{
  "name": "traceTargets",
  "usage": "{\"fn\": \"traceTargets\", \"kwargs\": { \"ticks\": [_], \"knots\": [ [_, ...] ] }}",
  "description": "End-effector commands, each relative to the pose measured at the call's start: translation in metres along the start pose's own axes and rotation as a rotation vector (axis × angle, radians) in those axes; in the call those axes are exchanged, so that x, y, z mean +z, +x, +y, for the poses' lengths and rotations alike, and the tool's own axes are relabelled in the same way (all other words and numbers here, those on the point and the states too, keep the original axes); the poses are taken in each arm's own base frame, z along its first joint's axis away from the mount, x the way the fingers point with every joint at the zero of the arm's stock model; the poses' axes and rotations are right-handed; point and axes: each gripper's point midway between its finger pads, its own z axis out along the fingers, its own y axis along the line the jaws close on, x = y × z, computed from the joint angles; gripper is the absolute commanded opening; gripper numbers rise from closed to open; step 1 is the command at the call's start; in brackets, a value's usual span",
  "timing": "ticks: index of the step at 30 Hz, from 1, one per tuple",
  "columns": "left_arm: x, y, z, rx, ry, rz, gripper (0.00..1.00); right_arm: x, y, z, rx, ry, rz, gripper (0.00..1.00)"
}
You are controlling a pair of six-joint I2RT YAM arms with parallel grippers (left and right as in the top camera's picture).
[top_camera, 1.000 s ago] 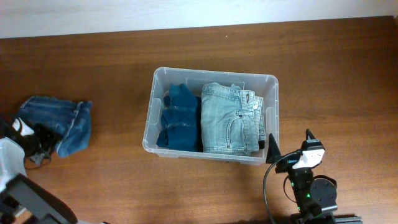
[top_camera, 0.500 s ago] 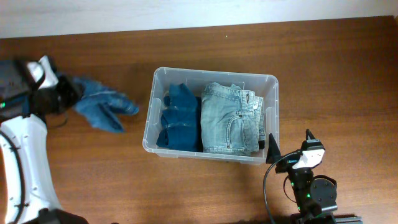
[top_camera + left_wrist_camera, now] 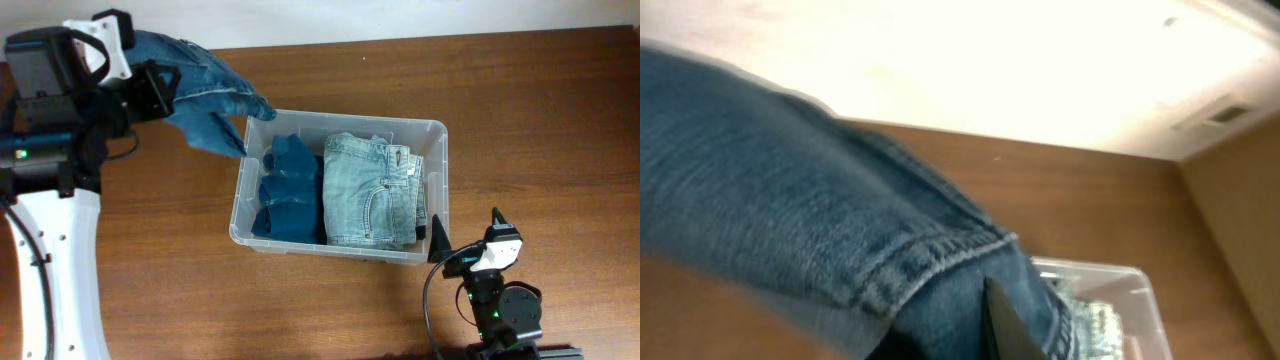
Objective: Pack container
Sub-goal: 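Lift the dark blue jeans and lay them over the bin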
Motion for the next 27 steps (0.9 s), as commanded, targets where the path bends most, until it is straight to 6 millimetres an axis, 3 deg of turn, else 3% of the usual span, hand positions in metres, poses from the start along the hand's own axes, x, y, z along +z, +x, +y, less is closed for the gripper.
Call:
{"fn": "traceTargets", "kwargs": {
  "ticks": [1, 6, 11, 15, 16, 20, 27],
  "knots": [
    [-0.024, -0.023, -0.070, 0.051, 0.218, -0.086, 0.01, 0.000, 0.001, -0.005, 0.001, 0.024, -0.003, 0.98],
    [-0.018, -0.014, -0.120, 0.099, 0.331, -0.077, 0.01, 0.000, 0.002, -0.005, 0.001, 0.024, -0.003, 0.99],
    [-0.016, 0.006, -0.189, 0.190, 0.484, -0.064, 0.00, 0.000, 0.002, -0.005, 0.001, 0.024, -0.003, 0.98],
    [-0.005, 0.028, -0.226, 0.227, 0.563, -0.018, 0.00, 0.000, 0.002, -0.005, 0.001, 0.024, -0.003, 0.99],
    [0.009, 0.046, -0.238, 0.234, 0.582, 0.035, 0.00, 0.000, 0.002, -0.005, 0.001, 0.024, -0.003, 0.98],
    [0.040, 0.086, -0.250, 0.237, 0.591, 0.166, 0.00, 0.000, 0.002, -0.005, 0.001, 0.024, -0.003, 0.99],
    [0.082, 0.153, -0.250, 0.302, 0.566, 0.372, 0.00, 0.000, 0.001, -0.005, 0.001, 0.024, -0.003, 0.98]
  ]
}}
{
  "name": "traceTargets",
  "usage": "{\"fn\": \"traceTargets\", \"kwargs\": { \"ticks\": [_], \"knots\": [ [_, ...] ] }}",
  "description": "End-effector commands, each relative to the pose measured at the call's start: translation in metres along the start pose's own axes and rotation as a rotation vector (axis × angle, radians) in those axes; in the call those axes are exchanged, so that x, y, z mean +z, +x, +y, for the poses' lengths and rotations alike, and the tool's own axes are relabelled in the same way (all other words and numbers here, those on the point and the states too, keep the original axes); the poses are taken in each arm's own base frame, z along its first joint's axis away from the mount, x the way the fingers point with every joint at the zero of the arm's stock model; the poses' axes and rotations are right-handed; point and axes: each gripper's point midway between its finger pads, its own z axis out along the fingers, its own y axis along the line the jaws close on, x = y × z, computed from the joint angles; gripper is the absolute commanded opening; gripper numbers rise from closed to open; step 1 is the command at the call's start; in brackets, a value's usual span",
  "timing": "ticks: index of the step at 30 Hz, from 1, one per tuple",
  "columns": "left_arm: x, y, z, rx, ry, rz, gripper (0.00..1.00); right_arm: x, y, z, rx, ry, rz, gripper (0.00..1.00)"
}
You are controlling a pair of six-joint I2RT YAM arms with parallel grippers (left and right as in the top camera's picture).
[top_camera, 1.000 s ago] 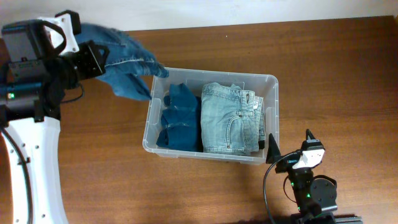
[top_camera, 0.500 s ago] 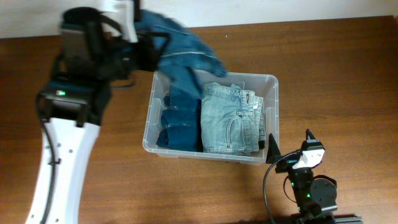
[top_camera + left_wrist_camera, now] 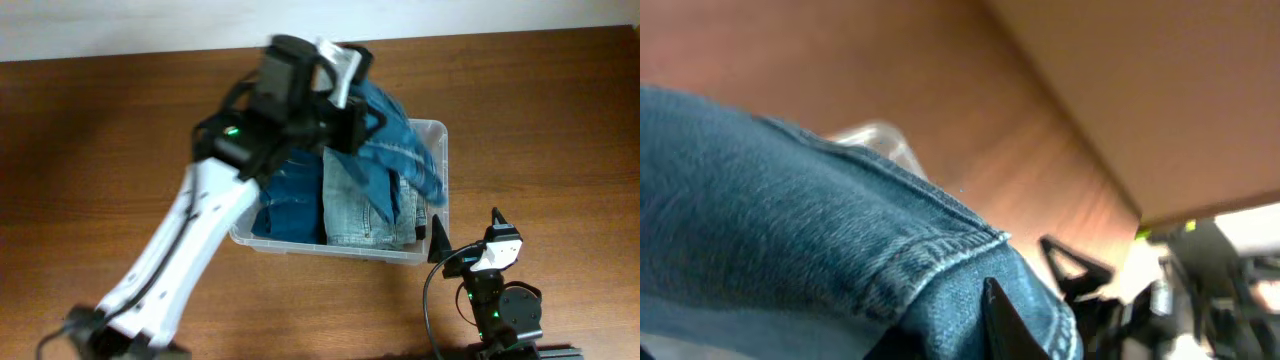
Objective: Pack container
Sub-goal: 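Lift the dark blue jeans and lay them over the bin, then lower the dark blue jeans into the bin's left side with the left gripper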
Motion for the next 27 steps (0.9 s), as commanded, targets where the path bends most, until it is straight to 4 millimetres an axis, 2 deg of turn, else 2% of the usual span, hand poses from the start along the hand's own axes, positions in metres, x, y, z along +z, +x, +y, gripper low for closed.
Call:
{"fn": "traceTargets", "kwargs": {
  "ticks": [1, 8, 11, 15, 21, 27],
  "knots": [
    [0.001, -0.003, -0.015, 0.099, 0.031, 0.003, 0.00, 0.000, 0.002, -0.005, 0.001, 0.024, -0.003, 0.99],
    [-0.003, 0.021, 0.000, 0.045, -0.028, 0.099, 0.00, 0.000, 0.002, -0.005, 0.001, 0.024, -0.003, 0.99],
    [-0.008, 0.043, 0.020, -0.006, -0.141, 0.180, 0.00, 0.000, 0.002, -0.005, 0.001, 0.024, -0.003, 0.99],
    [-0.023, 0.069, 0.058, -0.042, -0.364, 0.270, 0.00, 0.000, 0.001, -0.005, 0.001, 0.024, -0.003, 0.98],
    [-0.046, 0.086, 0.090, -0.041, -0.579, 0.337, 0.00, 0.000, 0.002, -0.005, 0.001, 0.024, -0.003, 0.99],
    [-0.066, 0.096, 0.109, -0.028, -0.727, 0.387, 0.00, 0.000, 0.002, -0.005, 0.001, 0.024, -0.003, 0.98]
  ]
}}
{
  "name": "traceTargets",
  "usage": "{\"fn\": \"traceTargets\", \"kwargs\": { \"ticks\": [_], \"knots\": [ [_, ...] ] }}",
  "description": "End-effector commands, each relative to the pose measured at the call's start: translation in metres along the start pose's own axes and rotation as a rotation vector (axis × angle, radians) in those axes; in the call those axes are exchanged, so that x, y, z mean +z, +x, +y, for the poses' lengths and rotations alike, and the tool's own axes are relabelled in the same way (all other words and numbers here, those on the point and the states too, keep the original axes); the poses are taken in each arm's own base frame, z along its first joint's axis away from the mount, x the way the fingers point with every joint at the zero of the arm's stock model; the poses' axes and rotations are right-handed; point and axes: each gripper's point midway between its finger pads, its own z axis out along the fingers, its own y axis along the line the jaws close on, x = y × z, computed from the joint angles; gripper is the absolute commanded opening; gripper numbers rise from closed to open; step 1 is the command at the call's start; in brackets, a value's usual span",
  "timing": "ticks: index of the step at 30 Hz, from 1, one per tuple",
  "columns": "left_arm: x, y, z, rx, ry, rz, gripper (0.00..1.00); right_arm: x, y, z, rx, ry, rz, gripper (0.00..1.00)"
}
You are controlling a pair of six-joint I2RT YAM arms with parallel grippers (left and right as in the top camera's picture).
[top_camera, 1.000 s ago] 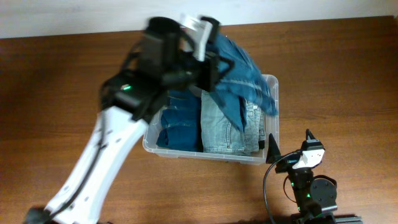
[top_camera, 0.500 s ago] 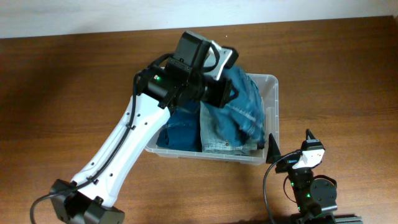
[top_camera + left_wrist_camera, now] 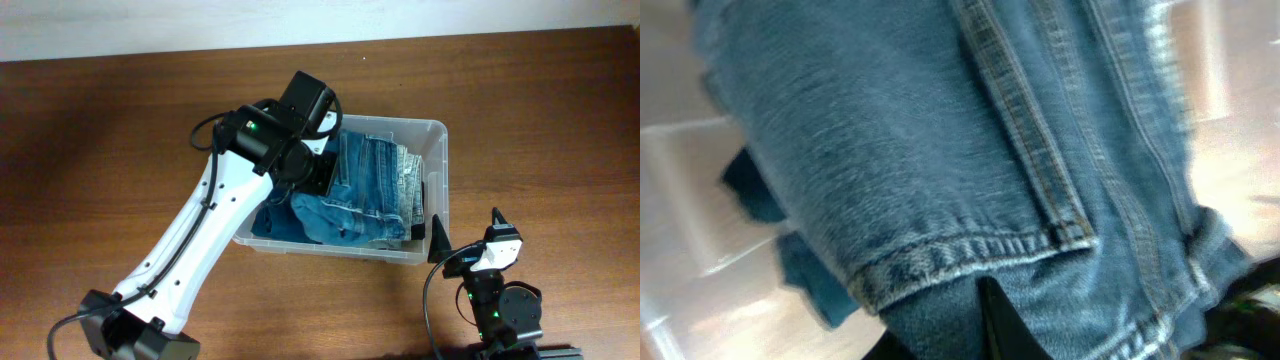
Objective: Pack container
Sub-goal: 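Lower the dark blue jeans into the bin's left side with the left gripper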
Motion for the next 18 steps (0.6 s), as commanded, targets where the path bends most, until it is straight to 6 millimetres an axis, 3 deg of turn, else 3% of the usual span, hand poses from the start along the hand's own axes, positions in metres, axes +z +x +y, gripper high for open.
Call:
{"fn": "traceTargets", "kwargs": {
  "ticks": [1, 8, 18],
  "knots": [
    [-0.017, -0.004, 0.036, 0.014, -0.198, -0.054, 0.00, 0.000, 0.002, -0.005, 0.004, 0.024, -0.003, 0.99],
    [-0.007, 0.006, 0.050, 0.010, -0.268, -0.014, 0.00, 0.000, 0.002, -0.005, 0.004, 0.024, -0.003, 0.98],
    [0.016, 0.024, 0.095, -0.136, -0.511, -0.008, 0.00, 0.000, 0.002, -0.005, 0.004, 0.024, -0.003, 0.99]
  ]
}}
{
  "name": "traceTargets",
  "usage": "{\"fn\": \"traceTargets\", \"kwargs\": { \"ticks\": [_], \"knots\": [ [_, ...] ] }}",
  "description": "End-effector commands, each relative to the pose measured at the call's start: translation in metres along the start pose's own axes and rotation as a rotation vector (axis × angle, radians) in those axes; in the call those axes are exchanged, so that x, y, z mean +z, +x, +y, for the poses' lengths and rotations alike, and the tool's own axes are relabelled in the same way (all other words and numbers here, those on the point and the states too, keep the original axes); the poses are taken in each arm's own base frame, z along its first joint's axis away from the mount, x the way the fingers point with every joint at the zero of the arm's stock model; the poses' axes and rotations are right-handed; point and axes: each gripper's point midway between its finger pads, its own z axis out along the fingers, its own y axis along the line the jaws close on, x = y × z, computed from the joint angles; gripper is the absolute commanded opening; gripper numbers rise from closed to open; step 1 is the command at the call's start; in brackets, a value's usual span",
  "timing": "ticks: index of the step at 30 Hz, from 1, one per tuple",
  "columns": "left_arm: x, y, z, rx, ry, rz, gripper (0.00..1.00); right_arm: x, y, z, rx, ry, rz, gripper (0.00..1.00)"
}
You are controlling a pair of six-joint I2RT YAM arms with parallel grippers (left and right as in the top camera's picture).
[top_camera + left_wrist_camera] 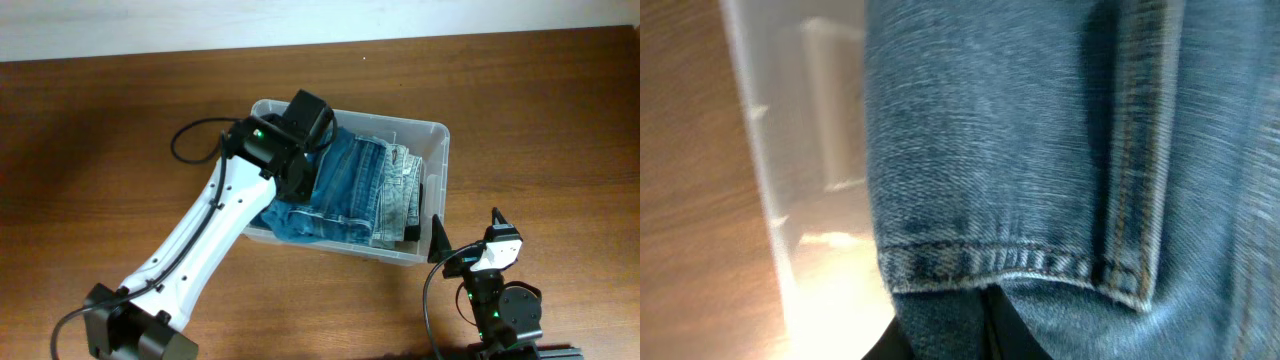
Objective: Pack container
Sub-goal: 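Lower the dark blue jeans into the bin's left side with the left gripper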
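Observation:
A clear plastic bin (437, 150) stands mid-table with folded denim in it. Mid-blue jeans (340, 190) lie spread over the bin's left and middle, and their hem fills the left wrist view (1040, 150). Paler folded jeans (402, 190) show along the right side. My left gripper (298, 172) is down inside the bin near its left wall, shut on a fold of the mid-blue jeans (985, 325). At the table's near right my right gripper (467, 230) points up, open and holding nothing.
The bin's left wall (790, 200) runs close beside the held cloth, with brown table (685, 150) beyond it. My left arm (190, 250) crosses the table from the near left. A black cable (190, 135) loops by the wrist.
My left gripper has shifted a little toward the bin's left wall, still shut on the jeans. The jeans now lie flatter and cover more of the left stack.
My left gripper first held the mid-blue jeans in the air left of the bin. Then it carried them above the bin's right half. Then it was low in the bin with the jeans draped over the folded clothes, and now they lie spread there.

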Motion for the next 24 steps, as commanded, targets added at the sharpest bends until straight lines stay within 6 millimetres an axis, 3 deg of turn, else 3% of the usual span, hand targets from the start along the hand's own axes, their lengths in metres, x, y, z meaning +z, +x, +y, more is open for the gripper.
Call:
{"fn": "traceTargets", "kwargs": {
  "ticks": [1, 17, 20, 22, 24],
  "knots": [
    [0.006, 0.001, 0.035, -0.111, -0.187, -0.035, 0.00, 0.000, 0.002, -0.005, 0.004, 0.024, -0.003, 0.98],
    [0.013, 0.000, 0.049, -0.178, -0.271, -0.067, 0.01, 0.000, 0.002, -0.005, 0.004, 0.024, -0.003, 0.98],
    [0.018, 0.006, 0.050, -0.165, -0.280, -0.046, 0.22, 0.000, 0.002, -0.005, 0.004, 0.024, -0.003, 0.98],
    [0.017, 0.007, 0.052, -0.147, -0.292, -0.044, 0.29, 0.000, 0.002, -0.005, 0.004, 0.024, -0.003, 0.98],
    [0.010, 0.001, 0.057, -0.126, -0.314, -0.067, 0.46, 0.000, 0.002, -0.005, 0.004, 0.024, -0.003, 0.99]
  ]
}}
